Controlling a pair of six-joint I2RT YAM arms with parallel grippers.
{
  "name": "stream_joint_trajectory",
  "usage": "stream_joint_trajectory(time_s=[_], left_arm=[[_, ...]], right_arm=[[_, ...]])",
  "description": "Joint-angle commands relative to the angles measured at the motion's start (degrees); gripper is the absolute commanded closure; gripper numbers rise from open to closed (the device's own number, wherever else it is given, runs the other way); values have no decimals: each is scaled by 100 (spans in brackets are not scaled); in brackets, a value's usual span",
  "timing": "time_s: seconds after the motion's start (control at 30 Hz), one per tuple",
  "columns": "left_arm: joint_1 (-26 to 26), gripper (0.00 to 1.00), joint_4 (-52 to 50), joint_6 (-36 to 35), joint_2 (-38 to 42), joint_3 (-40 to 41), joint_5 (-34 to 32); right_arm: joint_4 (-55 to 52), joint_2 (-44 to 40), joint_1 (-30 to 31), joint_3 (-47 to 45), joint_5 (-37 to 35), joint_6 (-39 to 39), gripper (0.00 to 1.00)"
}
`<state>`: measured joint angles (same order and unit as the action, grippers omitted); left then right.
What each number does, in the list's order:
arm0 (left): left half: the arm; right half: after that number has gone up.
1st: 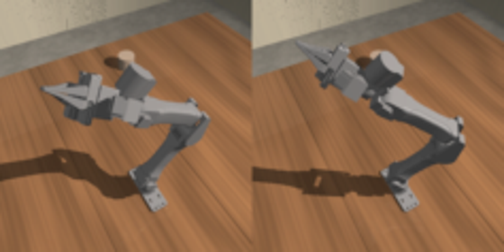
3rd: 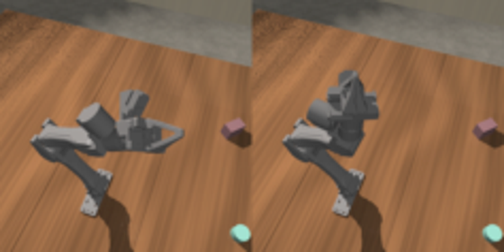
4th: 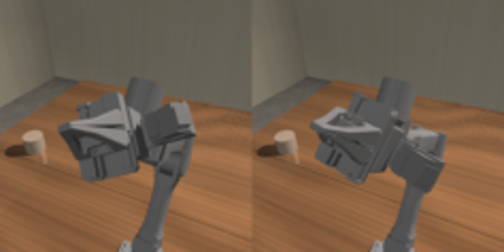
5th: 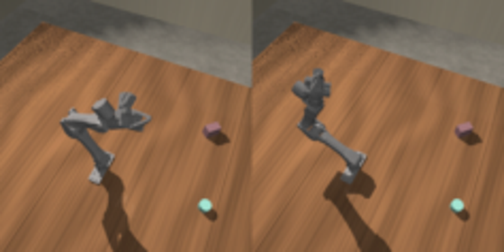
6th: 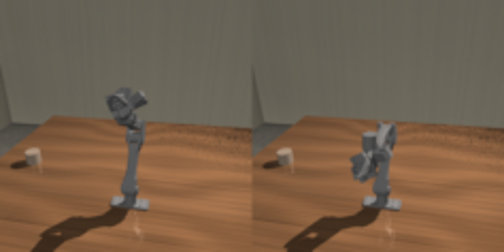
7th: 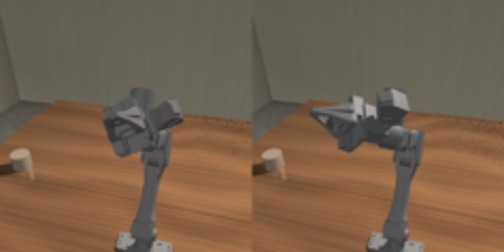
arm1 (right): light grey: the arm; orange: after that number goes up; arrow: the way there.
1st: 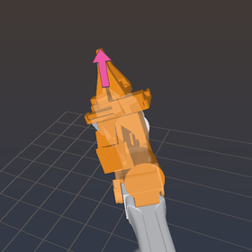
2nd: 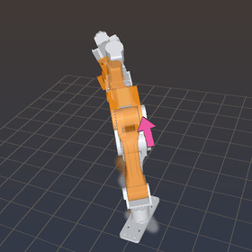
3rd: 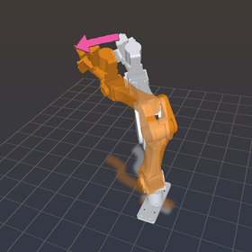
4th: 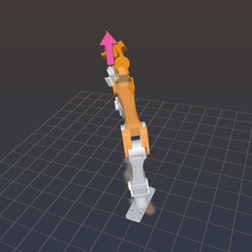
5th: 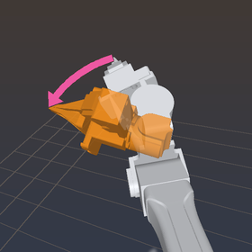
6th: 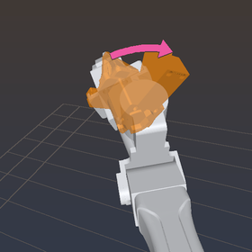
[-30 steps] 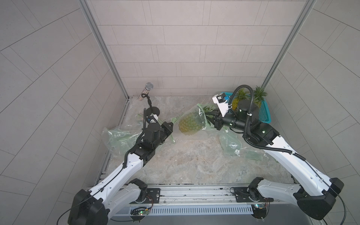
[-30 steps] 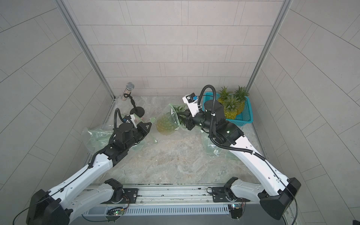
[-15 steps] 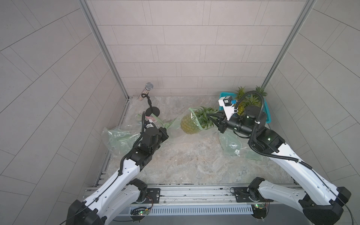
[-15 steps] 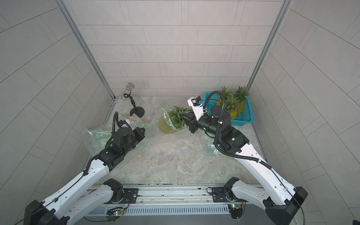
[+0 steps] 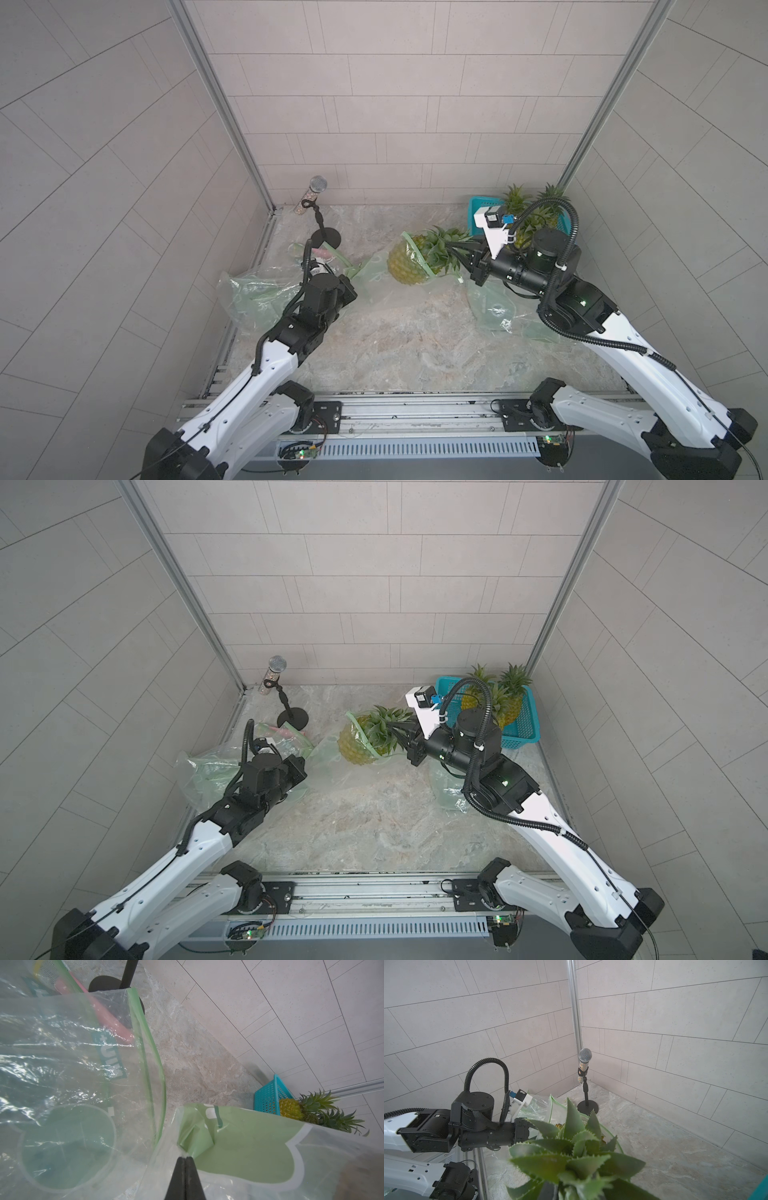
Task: Open the zip-top bag and take out the pineapple
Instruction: Pick up the pineapple from the zipper food storage bag.
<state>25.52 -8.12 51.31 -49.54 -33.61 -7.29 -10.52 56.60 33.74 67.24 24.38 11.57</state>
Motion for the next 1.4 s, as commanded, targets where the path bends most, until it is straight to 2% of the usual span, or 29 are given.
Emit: stream_joint_trajectory(time_s=[0.0, 1.37], left_arm=[[-40, 100, -167, -195, 61, 30, -210], [-89, 100, -806, -134, 82, -50, -883]], right_arm=[[1052, -344, 11, 133, 28, -15, 100], [1312, -993, 14, -313, -370, -202, 100]])
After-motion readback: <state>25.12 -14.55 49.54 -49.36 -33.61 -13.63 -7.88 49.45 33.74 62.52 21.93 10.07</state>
